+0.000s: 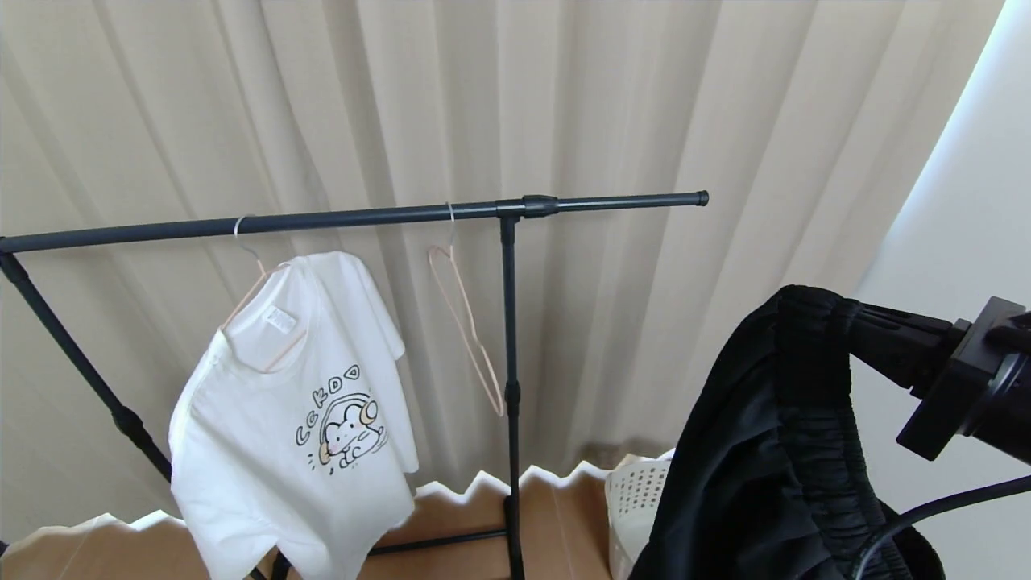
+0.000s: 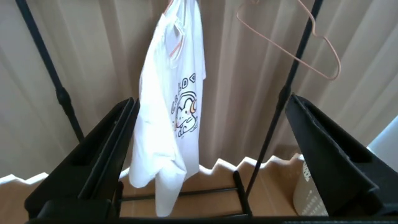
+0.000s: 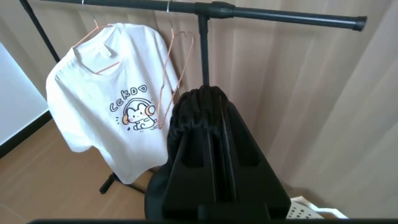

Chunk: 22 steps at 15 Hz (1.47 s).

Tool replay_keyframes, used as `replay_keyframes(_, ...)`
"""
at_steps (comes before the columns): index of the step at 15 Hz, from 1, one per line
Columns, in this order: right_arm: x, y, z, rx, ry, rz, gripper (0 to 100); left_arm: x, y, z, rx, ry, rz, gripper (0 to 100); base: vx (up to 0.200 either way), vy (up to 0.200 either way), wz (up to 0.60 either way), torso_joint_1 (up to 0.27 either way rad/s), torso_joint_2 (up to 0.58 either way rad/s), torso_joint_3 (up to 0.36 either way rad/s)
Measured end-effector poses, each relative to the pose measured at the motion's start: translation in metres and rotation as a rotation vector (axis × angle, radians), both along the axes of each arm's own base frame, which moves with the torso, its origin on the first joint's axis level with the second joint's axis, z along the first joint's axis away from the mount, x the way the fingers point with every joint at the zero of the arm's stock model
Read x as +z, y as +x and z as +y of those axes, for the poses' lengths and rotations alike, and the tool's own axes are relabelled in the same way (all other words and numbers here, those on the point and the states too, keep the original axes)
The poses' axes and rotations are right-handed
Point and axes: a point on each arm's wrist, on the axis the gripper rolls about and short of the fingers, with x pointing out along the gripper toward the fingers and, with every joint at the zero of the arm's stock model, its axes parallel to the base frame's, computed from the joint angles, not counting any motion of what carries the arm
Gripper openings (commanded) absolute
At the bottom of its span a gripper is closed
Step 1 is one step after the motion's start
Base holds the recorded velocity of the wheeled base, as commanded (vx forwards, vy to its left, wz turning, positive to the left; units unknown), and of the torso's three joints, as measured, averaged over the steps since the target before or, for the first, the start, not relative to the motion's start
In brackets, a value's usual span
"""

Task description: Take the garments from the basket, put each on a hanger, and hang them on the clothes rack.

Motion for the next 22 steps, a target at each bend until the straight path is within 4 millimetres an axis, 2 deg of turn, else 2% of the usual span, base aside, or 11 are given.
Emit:
replay_keyframes(2, -0.0004, 0.0003, -0.0001, -0.002, -0.001, 0.001, 0, 0.0, 0.0, 0.0, 0.0, 0.0, 0.0, 100, -0.2, 0.0, 0.0, 0.007, 0.0, 0.0)
replay_keyframes(6, -0.0009, 0.0001, 0.0, -0.001, -0.002, 0.003, 0, 0.0001, 0.0, -0.0001, 0.0, 0.0, -0.001, 100, 0.0, 0.2, 0.0, -0.007, 0.0, 0.002)
replay_keyframes(9, -0.0016, 0.0019, -0.0024, -0.019, -0.005, 0.007, 0, 0.0, 0.0, 0.0, -0.001, 0.001, 0.0, 100, 0.0, 0.0, 0.6, 0.007, 0.01, 0.004)
replay_keyframes(15, -0.0008, 0.003, -0.0041, -0.03, -0.016, -0.006, 0, 0.0, 0.0, -0.0001, -0.001, 0.003, 0.0, 100, 0.0, 0.0, 0.0, 0.0, 0.0, 0.0)
replay_keyframes(17, -0.0013, 0.0029, -0.0041, -0.029, -0.02, -0.007, 0, 0.0, 0.0, 0.0, -0.002, 0.003, 0.0, 100, -0.2, 0.0, 0.0, -0.002, 0.0, 0.002)
replay_keyframes(22, -0.0026, 0.0045, -0.0037, -0.032, -0.025, -0.002, 0, -0.0002, 0.0, -0.0001, -0.004, 0.007, 0.002, 100, 0.0, 0.0, 0.0, 0.0, 0.0, 0.0)
